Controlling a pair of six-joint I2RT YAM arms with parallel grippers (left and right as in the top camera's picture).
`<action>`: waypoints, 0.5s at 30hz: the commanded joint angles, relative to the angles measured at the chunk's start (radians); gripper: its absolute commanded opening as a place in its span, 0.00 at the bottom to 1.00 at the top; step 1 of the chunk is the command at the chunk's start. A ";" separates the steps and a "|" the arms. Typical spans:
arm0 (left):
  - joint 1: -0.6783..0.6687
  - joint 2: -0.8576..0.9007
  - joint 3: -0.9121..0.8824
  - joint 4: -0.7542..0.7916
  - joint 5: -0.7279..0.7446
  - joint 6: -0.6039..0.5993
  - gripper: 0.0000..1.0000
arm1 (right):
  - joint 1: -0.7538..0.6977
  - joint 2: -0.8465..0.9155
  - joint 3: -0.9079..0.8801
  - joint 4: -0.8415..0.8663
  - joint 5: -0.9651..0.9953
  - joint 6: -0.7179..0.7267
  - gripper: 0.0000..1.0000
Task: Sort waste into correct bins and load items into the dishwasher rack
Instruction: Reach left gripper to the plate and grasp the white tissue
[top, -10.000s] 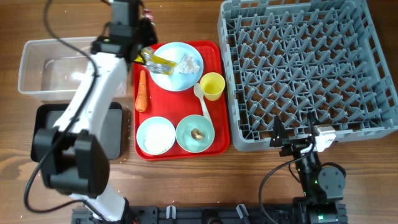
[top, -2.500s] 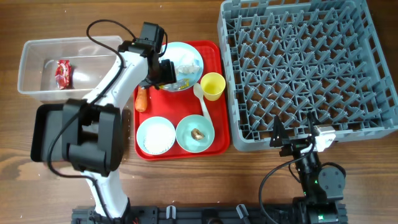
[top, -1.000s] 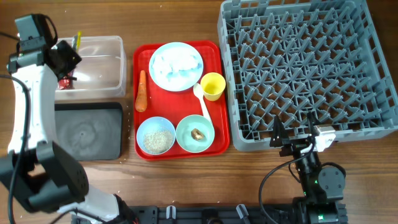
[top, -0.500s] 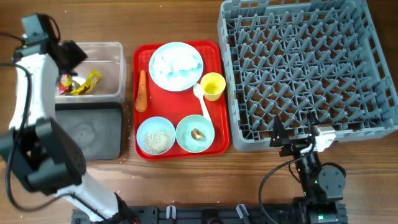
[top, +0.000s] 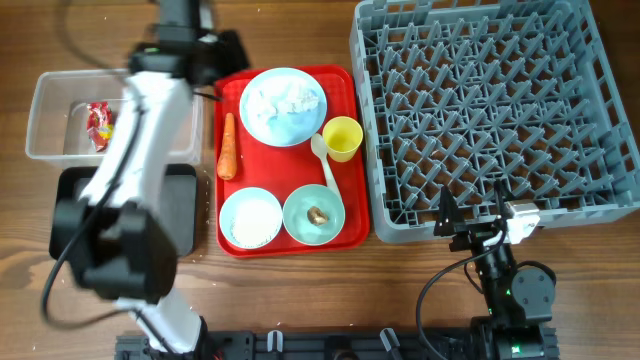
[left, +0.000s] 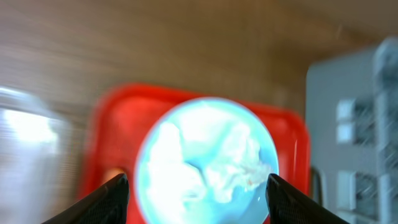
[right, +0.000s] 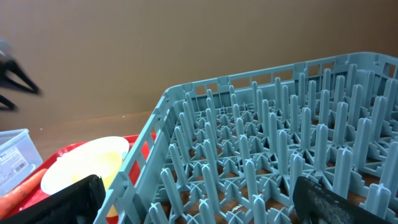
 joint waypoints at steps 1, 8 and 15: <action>-0.081 0.137 -0.006 0.039 -0.030 -0.027 0.70 | 0.004 -0.002 -0.001 0.005 0.011 0.007 1.00; -0.132 0.254 -0.006 0.079 -0.180 -0.147 0.71 | 0.004 -0.002 -0.001 0.005 0.011 0.007 1.00; -0.104 0.212 -0.003 0.108 -0.199 -0.151 0.71 | 0.004 -0.002 -0.001 0.005 0.011 0.007 1.00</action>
